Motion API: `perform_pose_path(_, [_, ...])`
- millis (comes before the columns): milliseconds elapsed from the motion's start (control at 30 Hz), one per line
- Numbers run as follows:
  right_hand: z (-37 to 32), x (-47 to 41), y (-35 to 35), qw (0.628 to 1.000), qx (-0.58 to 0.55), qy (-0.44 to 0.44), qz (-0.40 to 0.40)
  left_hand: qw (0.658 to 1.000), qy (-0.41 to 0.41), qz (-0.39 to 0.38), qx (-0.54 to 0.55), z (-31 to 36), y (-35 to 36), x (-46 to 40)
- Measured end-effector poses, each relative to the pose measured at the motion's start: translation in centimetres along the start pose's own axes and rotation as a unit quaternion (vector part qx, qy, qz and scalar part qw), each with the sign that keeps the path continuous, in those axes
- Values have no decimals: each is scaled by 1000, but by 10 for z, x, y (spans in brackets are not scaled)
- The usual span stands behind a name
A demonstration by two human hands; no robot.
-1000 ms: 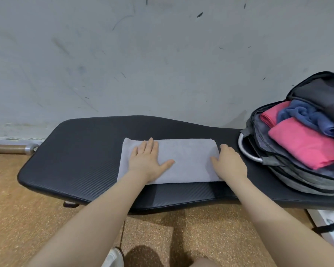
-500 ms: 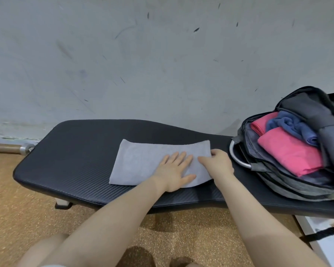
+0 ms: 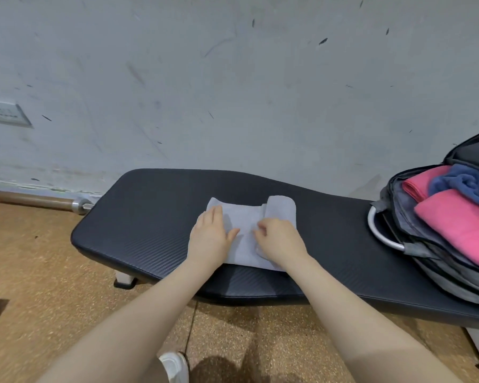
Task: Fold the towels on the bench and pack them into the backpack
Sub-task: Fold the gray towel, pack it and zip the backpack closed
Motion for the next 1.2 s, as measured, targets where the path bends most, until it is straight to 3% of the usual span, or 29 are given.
perform_pose_path(67, [9,1,-11,998,-18,-32,46,1000,-25,1,-17,-4,0,0])
perform_pose_path(167, [33,2,-24,981,84,-95,144,993,-86,-4,-75,-11,-5,-1])
perform_pose_path(300, [46,0,-4,995,86,-46,10,982,-142,-20,-121,-21,-10,2])
perform_pose_path(400, [37,-2,9,987,140,-72,-23,980,-163,-39,-106,-26,-12,1])
perform_pose_path(533, [33,-9,19,976,214,-21,-36,979,-174,-103,6,-26,-14,-2])
perform_pose_path(633, [32,-11,21,975,215,2,-56,961,-139,-70,228,-16,-23,-1])
perform_pose_path(733, [34,-10,15,989,125,-19,-75,949,-73,-6,308,8,-40,2])
perform_pose_path(800, [38,-9,6,994,-84,-29,-71,951,-24,-4,308,29,-45,2])
perform_pose_path(867, [39,-4,-7,928,-373,-2,-29,959,18,-24,283,50,-42,1])
perform_pose_path(933, [44,0,-17,835,-547,31,56,968,51,-36,242,65,-34,1])
perform_pose_path(967, [48,0,-21,807,-581,51,89,973,66,-41,218,70,-29,1])
perform_pose_path(1033, [55,0,-23,792,-594,82,112,979,94,-54,174,77,-17,1])
perform_pose_path(1200, [67,-12,-23,862,-486,133,55,972,144,-75,169,76,4,9])
Point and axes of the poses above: each hand's wrist, its own x-axis away from the middle knuckle, its own y-axis out of the palm, z = x × y, the point moved 3 cm from there along -x, towards the middle knuckle, and after that the axes turned 4 degrees about -x, right-handed, at the moved point
